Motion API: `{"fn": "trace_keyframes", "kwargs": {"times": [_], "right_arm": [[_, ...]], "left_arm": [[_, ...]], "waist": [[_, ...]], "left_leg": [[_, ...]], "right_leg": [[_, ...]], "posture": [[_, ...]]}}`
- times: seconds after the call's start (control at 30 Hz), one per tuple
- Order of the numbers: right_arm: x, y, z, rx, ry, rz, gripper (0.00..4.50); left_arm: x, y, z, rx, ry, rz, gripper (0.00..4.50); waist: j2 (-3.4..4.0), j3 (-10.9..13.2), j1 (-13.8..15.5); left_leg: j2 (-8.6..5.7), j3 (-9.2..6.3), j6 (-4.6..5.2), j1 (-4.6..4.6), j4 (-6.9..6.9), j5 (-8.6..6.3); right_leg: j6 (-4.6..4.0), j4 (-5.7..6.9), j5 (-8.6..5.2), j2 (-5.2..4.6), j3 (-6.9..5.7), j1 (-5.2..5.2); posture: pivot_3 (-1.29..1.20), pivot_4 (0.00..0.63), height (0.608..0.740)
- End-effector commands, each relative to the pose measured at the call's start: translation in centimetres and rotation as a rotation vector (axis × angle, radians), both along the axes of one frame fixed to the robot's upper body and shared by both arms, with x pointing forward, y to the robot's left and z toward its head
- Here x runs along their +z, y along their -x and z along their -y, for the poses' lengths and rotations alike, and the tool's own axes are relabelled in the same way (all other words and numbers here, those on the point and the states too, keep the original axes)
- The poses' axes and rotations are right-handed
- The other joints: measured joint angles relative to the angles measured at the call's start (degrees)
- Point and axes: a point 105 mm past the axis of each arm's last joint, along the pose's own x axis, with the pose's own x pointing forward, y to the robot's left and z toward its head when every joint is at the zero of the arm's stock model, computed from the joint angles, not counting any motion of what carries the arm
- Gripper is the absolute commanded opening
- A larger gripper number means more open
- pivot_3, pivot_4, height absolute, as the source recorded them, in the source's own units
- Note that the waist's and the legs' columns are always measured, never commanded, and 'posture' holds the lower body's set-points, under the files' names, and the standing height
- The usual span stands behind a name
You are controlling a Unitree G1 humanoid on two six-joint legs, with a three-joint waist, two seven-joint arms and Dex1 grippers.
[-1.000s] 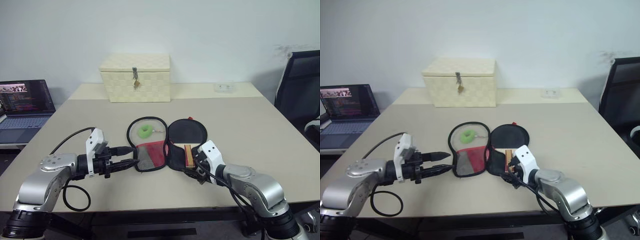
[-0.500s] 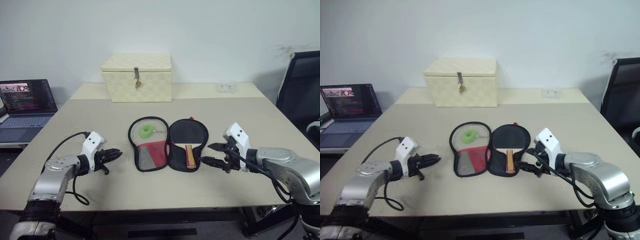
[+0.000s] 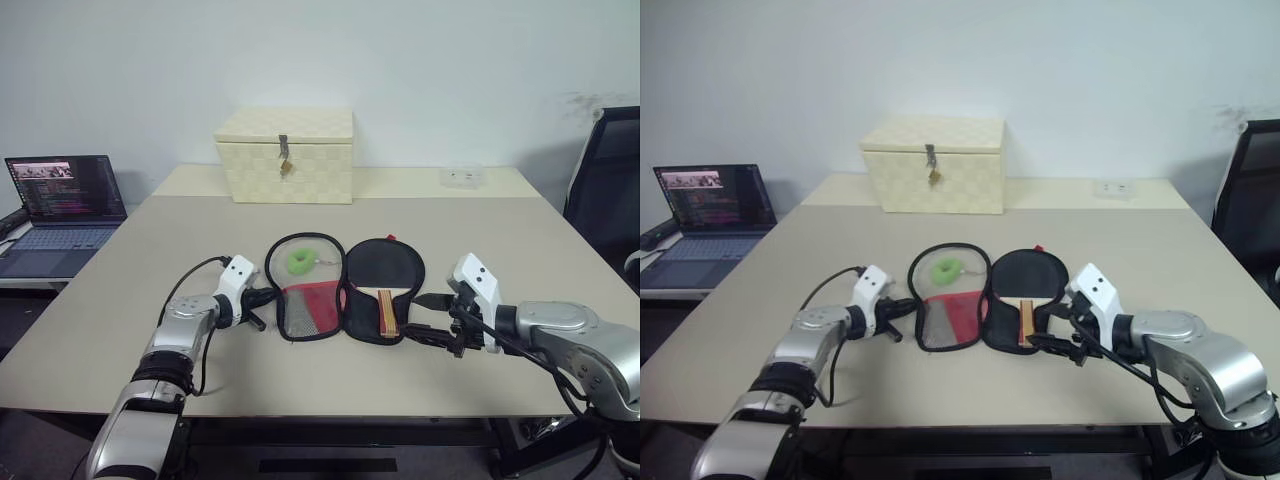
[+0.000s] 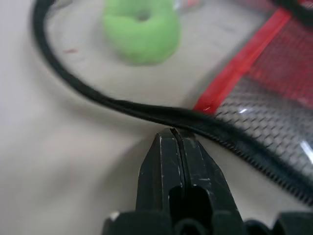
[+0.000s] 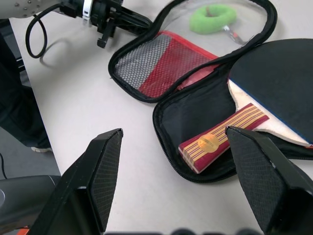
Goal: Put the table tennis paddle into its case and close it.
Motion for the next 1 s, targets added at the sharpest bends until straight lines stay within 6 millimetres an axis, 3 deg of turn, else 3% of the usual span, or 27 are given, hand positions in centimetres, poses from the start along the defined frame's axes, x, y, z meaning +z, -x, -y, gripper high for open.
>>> {"fn": "trace_keyframes", "kwargs": {"times": [0.03,0.27,0.37,0.5,0.77,0.9,1.0], "right_arm": [[1.2,0.4,0.3,0.003,0.005,0.067,3.71],[1.3,0.2,1.8,-0.045,0.013,0.070,3.71],[1.5,0.0,2.3,-0.064,0.015,0.075,3.71],[1.6,-0.2,2.7,-0.079,0.020,0.079,3.71],[0.9,-1.6,3.5,-0.186,0.006,0.053,3.71],[0.6,-3.7,3.6,-0.293,-0.065,0.020,3.71],[0.3,-4.9,3.3,-0.344,-0.109,-0.010,4.49]], "left_arm": [[2.5,0.0,3.1,-0.148,0.043,0.080,0.01],[8.0,0.7,8.7,-0.367,0.116,0.209,0.01],[8.9,1.1,10.9,-0.435,0.127,0.229,0.01],[9.0,1.0,12.1,-0.464,0.124,0.226,0.01],[7.8,1.4,10.1,-0.445,0.127,0.192,0.01],[7.8,2.6,8.3,-0.464,0.173,0.176,0.01],[7.7,3.5,6.9,-0.457,0.190,0.160,0.00]], "waist": [[0.00,0.00,0.00],[-0.01,0.00,-0.01],[-0.01,0.00,-0.04],[-0.01,0.00,-0.47],[-0.01,0.00,-0.74],[-0.01,0.00,-0.99],[0.00,0.00,-1.03]], "left_leg": [[0.00,0.00,0.00,-0.02,0.01,0.00],[0.00,-0.03,0.00,-0.03,0.03,0.00],[-0.07,-0.01,0.00,-0.02,0.09,0.00],[-0.11,0.04,0.00,0.02,0.09,0.00],[-0.01,0.06,0.00,0.04,0.09,0.00],[0.04,0.06,0.00,0.05,0.09,0.00],[0.13,0.04,-0.01,0.05,0.11,0.01]], "right_leg": [[0.01,-0.01,0.00,0.00,0.00,0.00],[0.01,0.02,0.00,0.03,0.00,-0.01],[0.04,0.01,0.01,0.02,0.01,0.04],[0.04,0.02,0.01,0.07,0.05,0.03],[0.03,0.04,0.01,0.21,0.11,0.02],[0.02,0.07,0.01,0.22,0.11,0.02],[0.02,0.11,0.02,0.21,0.13,-0.01]], "posture": [[0.00,0.150,0.740],[0.00,0.150,0.740],[0.00,0.150,0.740],[0.00,0.150,0.740],[0.00,0.150,0.740],[0.00,0.150,0.740],[0.00,0.150,0.740]]}}
